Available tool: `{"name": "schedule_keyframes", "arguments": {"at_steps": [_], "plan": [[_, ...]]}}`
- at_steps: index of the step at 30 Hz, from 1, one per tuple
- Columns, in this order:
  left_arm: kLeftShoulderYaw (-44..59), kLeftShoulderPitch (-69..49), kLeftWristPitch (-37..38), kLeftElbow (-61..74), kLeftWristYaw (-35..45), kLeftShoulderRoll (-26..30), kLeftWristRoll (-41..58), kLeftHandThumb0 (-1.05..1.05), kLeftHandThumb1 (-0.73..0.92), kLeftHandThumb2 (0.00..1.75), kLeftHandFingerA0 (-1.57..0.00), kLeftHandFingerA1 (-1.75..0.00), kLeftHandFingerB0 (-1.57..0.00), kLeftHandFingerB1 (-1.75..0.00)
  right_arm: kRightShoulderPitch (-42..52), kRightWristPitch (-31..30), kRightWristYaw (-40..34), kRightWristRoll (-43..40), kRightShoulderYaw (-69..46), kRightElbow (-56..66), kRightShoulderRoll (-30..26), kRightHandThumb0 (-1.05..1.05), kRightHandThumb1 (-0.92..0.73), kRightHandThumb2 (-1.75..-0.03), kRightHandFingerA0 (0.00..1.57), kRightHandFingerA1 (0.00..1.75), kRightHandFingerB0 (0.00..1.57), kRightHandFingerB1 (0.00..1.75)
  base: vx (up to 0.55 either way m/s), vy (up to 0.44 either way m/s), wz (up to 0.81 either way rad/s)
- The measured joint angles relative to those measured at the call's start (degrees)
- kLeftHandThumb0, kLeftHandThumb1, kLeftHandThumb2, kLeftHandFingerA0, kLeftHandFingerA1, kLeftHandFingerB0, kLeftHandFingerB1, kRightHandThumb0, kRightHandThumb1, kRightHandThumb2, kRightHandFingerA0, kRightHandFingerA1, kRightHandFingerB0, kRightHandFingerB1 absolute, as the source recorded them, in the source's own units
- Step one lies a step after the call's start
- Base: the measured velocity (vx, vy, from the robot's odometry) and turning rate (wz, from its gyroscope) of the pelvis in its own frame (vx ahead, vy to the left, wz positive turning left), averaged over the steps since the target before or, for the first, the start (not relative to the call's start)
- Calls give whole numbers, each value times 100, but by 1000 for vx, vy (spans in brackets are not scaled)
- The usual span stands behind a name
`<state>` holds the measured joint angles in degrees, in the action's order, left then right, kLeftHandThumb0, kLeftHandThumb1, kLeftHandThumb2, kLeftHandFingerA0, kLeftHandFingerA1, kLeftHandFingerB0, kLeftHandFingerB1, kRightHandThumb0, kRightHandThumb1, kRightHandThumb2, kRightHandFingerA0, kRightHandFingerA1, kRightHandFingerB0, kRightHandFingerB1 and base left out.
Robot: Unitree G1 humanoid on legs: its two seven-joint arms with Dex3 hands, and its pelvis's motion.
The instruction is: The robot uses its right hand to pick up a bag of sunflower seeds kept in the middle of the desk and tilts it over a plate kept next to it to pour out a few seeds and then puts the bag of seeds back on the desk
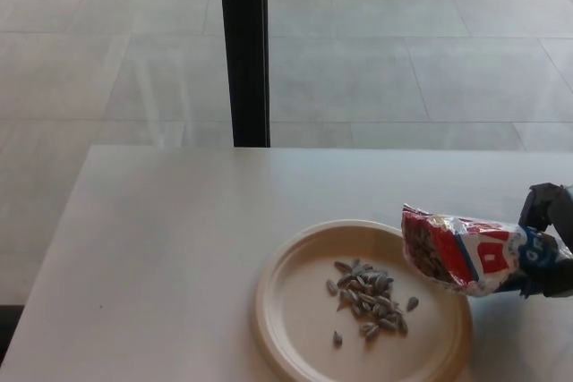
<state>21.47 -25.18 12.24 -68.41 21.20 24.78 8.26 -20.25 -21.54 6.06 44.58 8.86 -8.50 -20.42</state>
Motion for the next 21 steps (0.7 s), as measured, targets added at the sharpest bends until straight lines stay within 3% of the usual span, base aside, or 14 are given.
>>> {"name": "schedule_keyframes", "arguments": {"at_steps": [3,4,5,7,8,9,10,11,12,15,16,17,19,21], "plan": [[15,76,-13,595,106,-89,102,-101,68,87,-11,-83,0,-67,511,124,22,-115,-74,17,2,-105,-76,-63,0,0,0,0,0,0,9],[18,109,-18,826,151,-139,142,-101,56,118,-6,-72,-7,-65,736,183,34,-172,-75,11,18,-101,-75,-66,0,0,0,0,0,0,0],[22,144,-21,1062,197,-194,186,-97,57,118,-7,-70,-10,-62,972,248,36,-226,-80,-17,30,-99,-59,-84,0,0,0,0,0,0,0],[28,205,-33,1496,277,-280,265,-97,57,118,-7,-70,-10,-62,1383,412,4,-323,-100,-79,67,-99,-59,-84,0,0,0,0,0,0,0],[31,237,-47,1720,321,-313,312,-101,69,83,-10,-84,-1,-71,1558,515,-30,-375,-126,-92,85,-105,-62,-101,0,19,0,0,0,0,0],[32,264,-55,1896,356,-341,347,-101,69,83,-10,-84,-1,-71,1698,596,-60,-421,-153,-101,96,-105,-62,-101,0,19,0,0,0,0,0],[35,303,-65,2164,414,-383,411,-97,56,117,-10,-72,-8,-65,1875,739,-107,-489,-204,-114,126,-105,-62,-98,0,16,0,0,0,0,0],[39,317,-73,2321,447,-411,448,-102,69,85,-11,-86,-2,-73,1973,827,-140,-531,-240,-116,148,-103,-60,-96,0,16,0,0,0,0,0],[52,328,-101,2594,512,-463,525,-105,51,109,-10,-77,-8,-70,2131,1006,-215,-615,-325,-125,182,-104,-60,-95,0,11,0,0,0,0,0],[77,304,-200,3201,631,-532,693,-104,57,121,-5,-74,-8,-68,2348,1403,-383,-787,-515,-174,228,-101,-58,-93,0,12,0,0,0,0,0],[96,289,-243,3393,671,-544,758,-104,57,121,-5,-74,-8,-68,2415,1542,-433,-857,-574,-196,234,-101,-58,-93,0,12,0,0,0,0,0],[111,276,-278,3516,699,-551,801,-101,67,89,-12,-88,-2,-75,2458,1635,-463,-907,-614,-208,241,-101,-58,-94,0,11,0,0,0,0,0],[176,244,-390,3839,796,-562,934,-102,64,92,-12,-88,-3,-77,2600,1916,-525,-1078,-746,-215,252,-105,-61,-95,0,9,0,2,0,0,0],[227,211,-502,4074,881,-564,1056,-101,56,120,-5,-73,-11,-71,2708,2126,-542,-1217,-833,-212,246,-105,-61,-97,0,14,0,4,0,0,0]]}}
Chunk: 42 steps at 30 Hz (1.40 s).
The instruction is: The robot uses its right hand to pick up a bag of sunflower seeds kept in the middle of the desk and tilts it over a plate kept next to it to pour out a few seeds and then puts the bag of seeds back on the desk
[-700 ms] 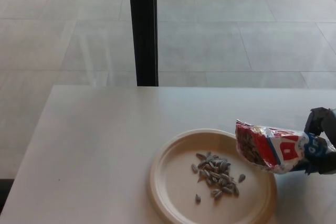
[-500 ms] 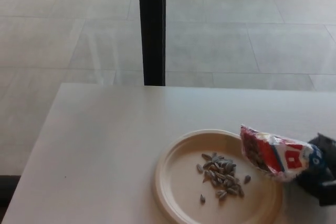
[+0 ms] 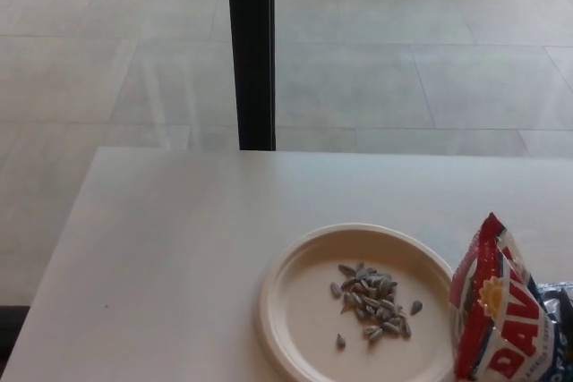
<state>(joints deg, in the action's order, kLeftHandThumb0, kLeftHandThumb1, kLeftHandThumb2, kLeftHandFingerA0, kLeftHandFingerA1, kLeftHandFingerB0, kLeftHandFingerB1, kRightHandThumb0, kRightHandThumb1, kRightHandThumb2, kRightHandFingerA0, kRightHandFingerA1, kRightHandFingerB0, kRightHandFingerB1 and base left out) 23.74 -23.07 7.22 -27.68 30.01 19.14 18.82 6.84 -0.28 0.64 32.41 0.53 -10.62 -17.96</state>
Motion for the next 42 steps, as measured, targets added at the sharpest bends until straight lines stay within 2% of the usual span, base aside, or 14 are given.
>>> {"name": "schedule_keyframes", "arguments": {"at_steps": [1,4,9,10,14,16,23,24,25,32,33,38,39,42], "plan": [[20,-16,-49,84,37,0,50,-102,69,80,-6,-89,-4,-80,38,79,-1,-58,-28,1,-5,-103,-69,-62,0,0,0,0,0,0,0],[102,-93,-289,367,189,-4,259,-104,52,105,-12,-79,-9,-72,255,300,10,-233,-48,107,-126,-105,-69,-62,0,0,0,0,0,0,0],[191,-212,-650,638,285,-96,509,-101,65,79,-7,-98,-3,-83,612,301,213,-374,-15,633,-382,-105,-67,-63,0,0,0,0,0,0,0],[193,-227,-690,658,301,-98,530,-104,52,114,-13,-76,-7,-68,647,284,265,-391,-17,727,-422,-105,-68,-63,0,0,0,0,0,0,0],[198,-293,-782,679,371,-109,611,-100,67,79,-8,-98,-3,-82,799,163,609,-534,-120,1215,-697,-105,-67,-62,0,0,0,0,0,0,0],[200,-333,-804,723,382,-113,632,-103,50,104,-15,-78,-8,-70,809,115,749,-625,-281,1464,-837,-105,-66,-62,0,0,0,0,0,0,0],[197,-413,-945,797,399,-118,696,-103,65,77,-16,-91,-6,-77,655,-110,1123,-1046,-988,2033,-1164,-105,-68,-63,0,0,0,0,0,0,0],[196,-423,-960,797,401,-121,700,-105,49,106,-15,-78,-12,-72,615,-157,1157,-1090,-1063,2061,-1181,-105,-54,-88,0,0,0,0,0,0,0],[196,-440,-981,808,403,-127,709,-102,52,106,-13,-76,-9,-69,564,-188,1187,-1134,-1120,2051,-1188,-105,-69,-62,0,0,0,0,0,0,0],[170,-536,-1059,911,439,-178,731,-99,70,81,-7,-98,-4,-81,32,-527,1322,-1308,-1470,2001,-1364,-105,-71,-63,0,0,0,0,0,0,0],[166,-537,-1059,909,439,-180,730,-104,58,120,-15,-77,-11,-70,-22,-564,1338,-1324,-1497,2002,-1400,-103,-53,-83,0,0,0,0,0,0,0],[149,-560,-1059,913,436,-185,723,-100,70,81,-6,-95,-2,-79,55,-685,1648,-1612,-1882,2061,-1680,-82,-48,-74,0,0,0,1,0,0,0],[149,-562,-1059,905,436,-185,723,-97,57,119,-13,-75,-12,-68,143,-699,1738,-1698,-2055,2067,-1772,-78,-48,-74,0,0,0,4,0,0,0],[149,-567,-1059,908,437,-190,725,-103,70,86,-13,-88,-2,-73,344,-711,1899,-1899,-2591,1988,-1875,-96,-55,-88,0,15,0,0,0,0,0]]}}
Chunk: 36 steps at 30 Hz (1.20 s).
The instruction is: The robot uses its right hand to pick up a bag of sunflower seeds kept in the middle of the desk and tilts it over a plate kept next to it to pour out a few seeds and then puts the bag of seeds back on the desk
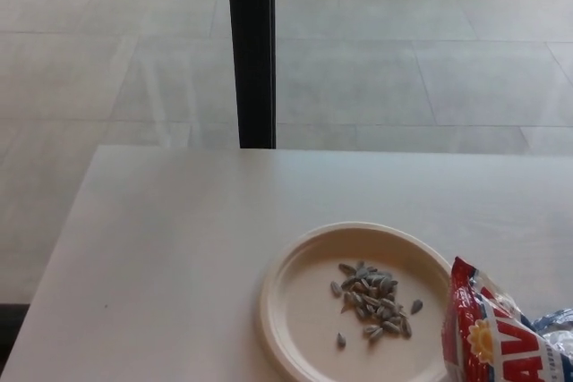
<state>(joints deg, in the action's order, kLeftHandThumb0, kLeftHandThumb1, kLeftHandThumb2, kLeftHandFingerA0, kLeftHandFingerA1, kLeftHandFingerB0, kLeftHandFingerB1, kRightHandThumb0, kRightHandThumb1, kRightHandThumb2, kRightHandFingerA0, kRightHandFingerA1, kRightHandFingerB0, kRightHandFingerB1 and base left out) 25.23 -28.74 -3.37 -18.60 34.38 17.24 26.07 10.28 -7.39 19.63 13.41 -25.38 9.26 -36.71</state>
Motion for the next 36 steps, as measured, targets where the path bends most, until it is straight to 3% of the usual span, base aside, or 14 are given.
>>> {"name": "schedule_keyframes", "arguments": {"at_steps": [3,7,9,10,20,23,24,26,27,31,32,33,35,36], "plan": [[0,0,1,1,3,-5,2,-97,61,122,-15,-75,-10,-67,206,-44,111,-204,-586,-88,-11,-83,-50,-79,0,0,13,8,0,0,0],[3,2,2,-2,1,-5,2,-94,71,84,-11,-89,-5,-76,508,-45,126,-400,-1329,-444,-9,-86,-54,-82,0,9,5,11,0,0,0],[5,2,2,-4,0,-6,2,-94,70,85,-8,-99,-1,-81,701,-41,121,-498,-1713,-709,2,-90,-53,-77,0,0,8,10,0,0,0],[7,-1,2,-5,-1,-6,2,-97,59,120,-15,-75,-10,-66,772,-39,119,-534,-1852,-816,13,-96,-56,-80,0,0,10,14,0,0,0],[65,48,2,-224,-15,-6,2,-88,73,91,-6,-94,0,-75,1193,145,-132,-929,-2944,-2735,498,-57,-63,-76,0,0,5,22,0,0,0],[129,90,2,-399,-43,-3,5,-92,61,119,-7,-70,-9,-55,1135,186,-292,-1081,-3205,-3342,852,-51,-56,-80,0,14,8,32,0,0,0],[138,101,2,-445,-48,-3,5,-85,76,91,-11,-85,0,-62,1118,189,-313,-1108,-3247,-3429,905,-46,-68,-61,0,20,10,25,0,0,0],[191,152,2,-696,-82,-3,5,-90,63,120,-3,-68,-8,-52,1002,210,-442,-1259,-3465,-3915,1140,-52,-62,-72,5,22,11,29,0,0,0],[219,163,2,-786,-107,-4,5,-86,83,84,-1,-71,0,-37,940,220,-503,-1322,-3543,-4140,1217,-51,-65,-72,4,32,8,26,0,0,0],[450,267,1,-1434,-192,-3,27,-87,72,123,0,-57,0,-39,724,247,-735,-1585,-3856,-4942,1527,-45,-65,-64,4,24,7,23,0,0,0],[528,294,1,-1618,-221,0,36,-78,88,87,0,-60,0,-23,695,253,-783,-1649,-3922,-5120,1599,-49,-60,-73,5,21,7,27,0,0,0],[598,316,1,-1789,-246,3,45,-80,71,120,0,-56,0,-41,675,258,-823,-1713,-3990,-5294,1660,-46,-67,-61,0,28,8,26,0,0,0],[750,376,2,-2222,-309,23,63,-80,71,120,0,-56,0,-41,634,286,-895,-1852,-4100,-5709,1743,-46,-67,-61,0,28,8,26,0,0,0],[824,412,3,-2475,-333,39,72,-72,82,85,0,-57,0,-32,625,308,-916,-1918,-4138,-5907,1775,-49,-61,-72,4,23,10,29,0,0,0]]}}
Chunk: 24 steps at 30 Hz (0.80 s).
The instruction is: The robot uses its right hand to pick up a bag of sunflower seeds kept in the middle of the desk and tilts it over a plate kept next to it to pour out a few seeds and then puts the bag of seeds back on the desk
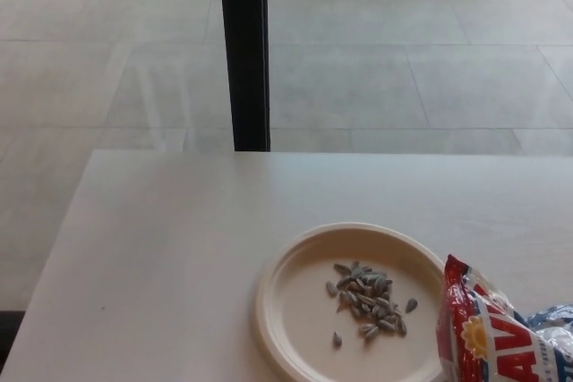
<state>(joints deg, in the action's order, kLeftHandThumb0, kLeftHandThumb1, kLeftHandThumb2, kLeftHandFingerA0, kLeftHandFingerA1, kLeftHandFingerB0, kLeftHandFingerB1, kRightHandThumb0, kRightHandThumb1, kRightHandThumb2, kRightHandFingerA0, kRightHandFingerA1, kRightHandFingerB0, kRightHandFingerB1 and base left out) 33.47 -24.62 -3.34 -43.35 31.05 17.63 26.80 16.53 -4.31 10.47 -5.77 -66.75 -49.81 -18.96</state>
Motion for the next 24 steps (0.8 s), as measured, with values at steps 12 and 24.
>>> {"name": "schedule_keyframes", "arguments": {"at_steps": [12,24], "plan": [[-79,44,198,-1838,-656,409,-264,-61,71,90,-16,-61,-6,-46,295,409,235,-805,246,-1324,87,-58,-42,-80,0,16,0,20,0,0,0],[-803,33,482,-2350,-818,744,-792,-56,79,72,-18,-65,-3,-39,430,804,787,-1165,1193,-1522,38,-45,-60,-73,0,3,0,17,0,0,0]]}}
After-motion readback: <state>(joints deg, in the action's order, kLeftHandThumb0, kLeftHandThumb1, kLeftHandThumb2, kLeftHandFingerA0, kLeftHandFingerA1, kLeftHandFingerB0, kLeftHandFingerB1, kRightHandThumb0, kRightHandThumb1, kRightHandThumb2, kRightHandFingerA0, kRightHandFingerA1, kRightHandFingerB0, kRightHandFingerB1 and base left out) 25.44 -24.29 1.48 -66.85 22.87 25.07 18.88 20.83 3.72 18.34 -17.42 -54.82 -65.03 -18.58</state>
